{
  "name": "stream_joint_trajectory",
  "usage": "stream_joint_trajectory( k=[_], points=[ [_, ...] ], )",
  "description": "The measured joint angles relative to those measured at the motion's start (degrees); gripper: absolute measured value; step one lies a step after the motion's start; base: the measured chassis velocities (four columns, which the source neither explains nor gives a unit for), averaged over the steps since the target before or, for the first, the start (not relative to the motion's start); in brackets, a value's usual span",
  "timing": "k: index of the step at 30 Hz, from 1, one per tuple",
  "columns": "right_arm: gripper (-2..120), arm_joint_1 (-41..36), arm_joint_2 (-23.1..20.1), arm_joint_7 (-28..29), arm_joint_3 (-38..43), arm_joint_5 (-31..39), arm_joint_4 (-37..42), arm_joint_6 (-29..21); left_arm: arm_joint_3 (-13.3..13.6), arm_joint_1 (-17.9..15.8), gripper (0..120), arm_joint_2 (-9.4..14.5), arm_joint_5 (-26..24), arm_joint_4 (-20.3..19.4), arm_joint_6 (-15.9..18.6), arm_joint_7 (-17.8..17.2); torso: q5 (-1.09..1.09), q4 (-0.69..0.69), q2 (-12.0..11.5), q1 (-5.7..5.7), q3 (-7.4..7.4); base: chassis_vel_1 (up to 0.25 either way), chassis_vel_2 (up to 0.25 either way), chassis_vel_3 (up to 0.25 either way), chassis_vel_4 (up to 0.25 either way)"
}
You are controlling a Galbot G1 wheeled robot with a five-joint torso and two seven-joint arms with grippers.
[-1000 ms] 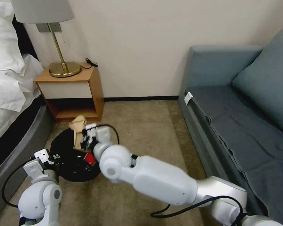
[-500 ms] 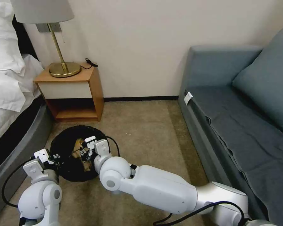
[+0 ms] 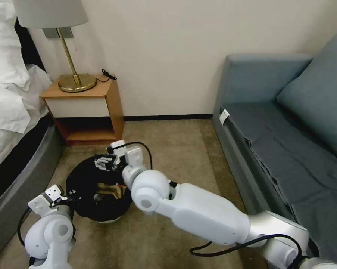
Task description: Pick up the trash bin, then pick up the garbage on the floor and place it into the trash bin.
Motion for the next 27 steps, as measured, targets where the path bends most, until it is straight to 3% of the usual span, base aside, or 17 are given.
stream_joint_trajectory(
  k=[7, 17, 20, 22, 27],
  points=[
    [100, -2.29, -1.69, -0.16, 2.72, -0.62, 1.80, -0.01, 0.03, -0.92, 3, 0.51, 0.37, 4.82, -0.22, -0.22, 0.00, 0.00, 0.00, 0.00, 0.00, 0.000, 0.000, 0.000, 0.000],
    [100, -3.90, -2.76, -0.68, 3.78, -1.32, 2.28, 0.03, 0.19, -0.65, 2, 0.23, 2.88, 6.02, -0.67, 1.56, 0.01, 0.01, 0.00, 0.00, 0.00, 0.000, 0.000, 0.000, 0.000],
    [100, -4.63, -3.05, -0.98, 4.15, -1.66, 2.45, 0.10, -0.05, 0.85, 19, 0.22, 7.36, 5.12, -1.91, 5.18, 0.00, 0.00, 0.00, 0.00, 0.00, 0.000, 0.000, 0.000, 0.000],
    [100, -4.71, -3.10, -1.00, 4.22, -1.68, 2.45, 0.11, -0.12, 1.21, 22, 0.22, 8.58, 4.85, -2.16, 5.96, 0.00, 0.00, 0.00, 0.00, 0.00, 0.000, 0.000, 0.000, 0.000],
    [100, -5.15, -3.49, -1.09, 4.66, -1.74, 2.80, 0.15, -0.53, 3.45, 43, 0.37, 15.78, 2.75, -4.22, 10.93, -0.01, 0.01, 0.00, 0.00, 0.00, 0.000, 0.000, 0.000, 0.000]
  ],
)
